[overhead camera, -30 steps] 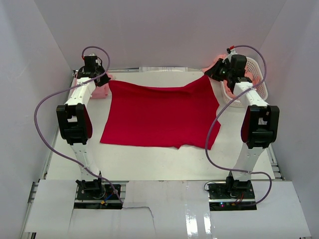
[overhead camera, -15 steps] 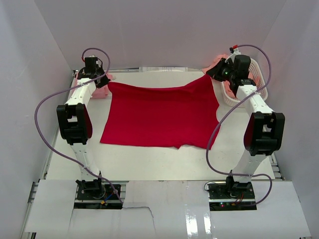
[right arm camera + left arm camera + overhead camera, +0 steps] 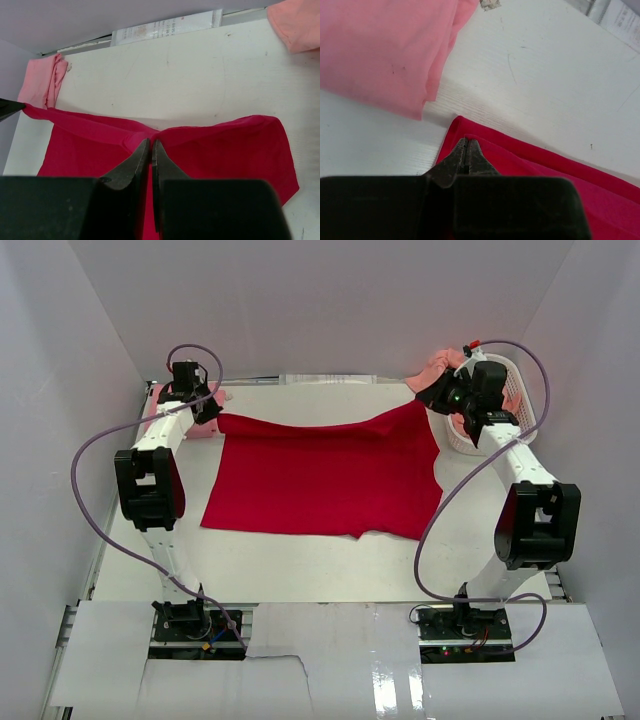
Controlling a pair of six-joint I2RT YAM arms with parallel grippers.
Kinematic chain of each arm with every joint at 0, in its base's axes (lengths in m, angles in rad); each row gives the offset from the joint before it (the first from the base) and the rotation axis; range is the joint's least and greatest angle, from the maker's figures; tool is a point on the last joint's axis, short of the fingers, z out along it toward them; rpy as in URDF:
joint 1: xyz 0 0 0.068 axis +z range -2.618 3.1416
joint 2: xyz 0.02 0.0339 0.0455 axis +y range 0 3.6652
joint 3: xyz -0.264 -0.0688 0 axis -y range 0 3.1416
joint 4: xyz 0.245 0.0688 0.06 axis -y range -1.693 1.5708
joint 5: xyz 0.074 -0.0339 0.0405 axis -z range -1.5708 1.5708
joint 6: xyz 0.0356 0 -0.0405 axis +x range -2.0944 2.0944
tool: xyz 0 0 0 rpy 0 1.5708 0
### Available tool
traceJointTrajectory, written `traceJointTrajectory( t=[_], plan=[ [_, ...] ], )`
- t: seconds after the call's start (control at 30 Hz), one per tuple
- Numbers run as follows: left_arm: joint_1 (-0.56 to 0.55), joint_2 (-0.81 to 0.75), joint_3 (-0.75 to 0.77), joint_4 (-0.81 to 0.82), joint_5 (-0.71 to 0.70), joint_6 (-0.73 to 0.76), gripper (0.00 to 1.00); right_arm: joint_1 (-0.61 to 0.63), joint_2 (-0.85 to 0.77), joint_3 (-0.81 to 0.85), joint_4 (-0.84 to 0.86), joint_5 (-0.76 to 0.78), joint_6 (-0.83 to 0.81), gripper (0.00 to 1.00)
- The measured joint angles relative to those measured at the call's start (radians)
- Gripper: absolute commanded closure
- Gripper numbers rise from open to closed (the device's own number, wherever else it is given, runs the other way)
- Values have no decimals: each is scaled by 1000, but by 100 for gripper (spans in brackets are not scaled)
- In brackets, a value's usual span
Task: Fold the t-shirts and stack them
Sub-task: Fold the flattened tshirt in 1/3 of the way
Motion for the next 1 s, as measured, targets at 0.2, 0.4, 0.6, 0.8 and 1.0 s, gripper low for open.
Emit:
traceJointTrajectory(
  t=[0.2,0.4,0.6,0.8,1.0],
  plan=[
    [0,-5,-63,3,-1,-3,100,0,-48,-65,0,0,0,92],
    [0,-19,-84,10,0,-3,100,0,-122,-159,2,2,0,92],
    [0,-35,-97,18,0,-3,100,1,-201,-254,0,5,0,92],
    [0,-39,-114,22,-1,-3,100,7,-233,-307,-7,5,0,92],
    [0,-48,-154,18,-1,-4,100,23,-253,-381,-20,15,2,92]
  ],
)
